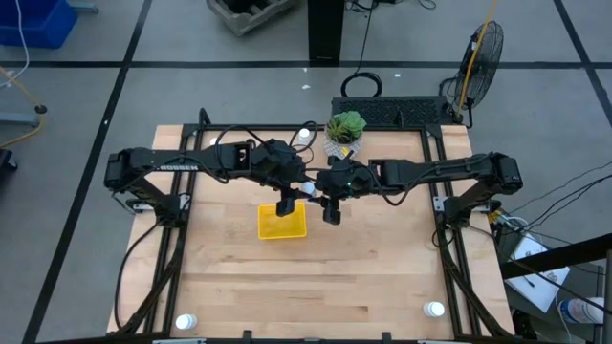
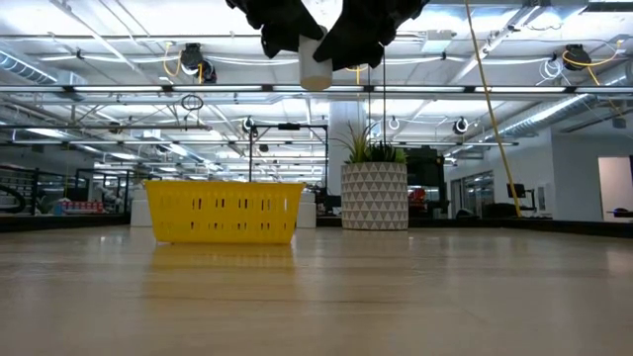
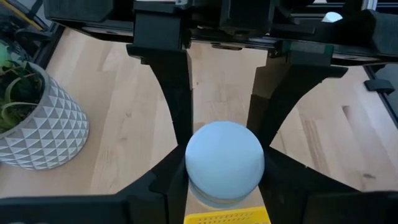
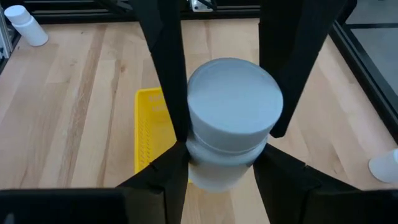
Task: Pick and place pill bottles into a basket
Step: Put the white pill bottle into the yellow bin
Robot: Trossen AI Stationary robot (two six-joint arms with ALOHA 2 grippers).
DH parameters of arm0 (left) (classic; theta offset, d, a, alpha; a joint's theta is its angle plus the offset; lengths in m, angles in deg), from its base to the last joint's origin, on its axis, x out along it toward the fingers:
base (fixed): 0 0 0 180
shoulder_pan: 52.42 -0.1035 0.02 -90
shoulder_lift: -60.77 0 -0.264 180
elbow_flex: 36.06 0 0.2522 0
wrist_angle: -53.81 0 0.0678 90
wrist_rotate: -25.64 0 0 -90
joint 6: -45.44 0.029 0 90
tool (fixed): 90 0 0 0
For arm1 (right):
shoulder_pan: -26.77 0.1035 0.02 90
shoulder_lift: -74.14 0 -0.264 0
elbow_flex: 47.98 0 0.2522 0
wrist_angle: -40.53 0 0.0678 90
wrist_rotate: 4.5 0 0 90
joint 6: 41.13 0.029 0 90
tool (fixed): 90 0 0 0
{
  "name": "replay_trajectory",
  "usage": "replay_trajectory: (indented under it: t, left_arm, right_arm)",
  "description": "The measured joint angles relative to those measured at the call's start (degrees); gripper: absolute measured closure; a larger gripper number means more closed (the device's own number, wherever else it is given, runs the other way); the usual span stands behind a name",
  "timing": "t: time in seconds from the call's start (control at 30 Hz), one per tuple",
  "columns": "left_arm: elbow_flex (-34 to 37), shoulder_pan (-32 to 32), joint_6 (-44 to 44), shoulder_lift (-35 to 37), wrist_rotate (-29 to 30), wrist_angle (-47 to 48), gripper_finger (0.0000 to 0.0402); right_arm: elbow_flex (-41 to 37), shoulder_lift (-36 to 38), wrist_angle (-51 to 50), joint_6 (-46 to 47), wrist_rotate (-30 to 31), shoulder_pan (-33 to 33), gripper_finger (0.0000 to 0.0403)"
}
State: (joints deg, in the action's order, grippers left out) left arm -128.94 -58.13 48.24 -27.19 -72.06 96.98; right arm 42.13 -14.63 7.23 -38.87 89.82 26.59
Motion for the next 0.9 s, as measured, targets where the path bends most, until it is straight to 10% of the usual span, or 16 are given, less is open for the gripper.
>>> replay_trajectory:
  t: [0.9]
  left_arm:
    - [2.27,4.41,-0.58,0.02,6.37,6.0,0.0237]
  right_arm:
    - [0.07,6.32,-15.45,0.03,8.87,-0.48,0.0138]
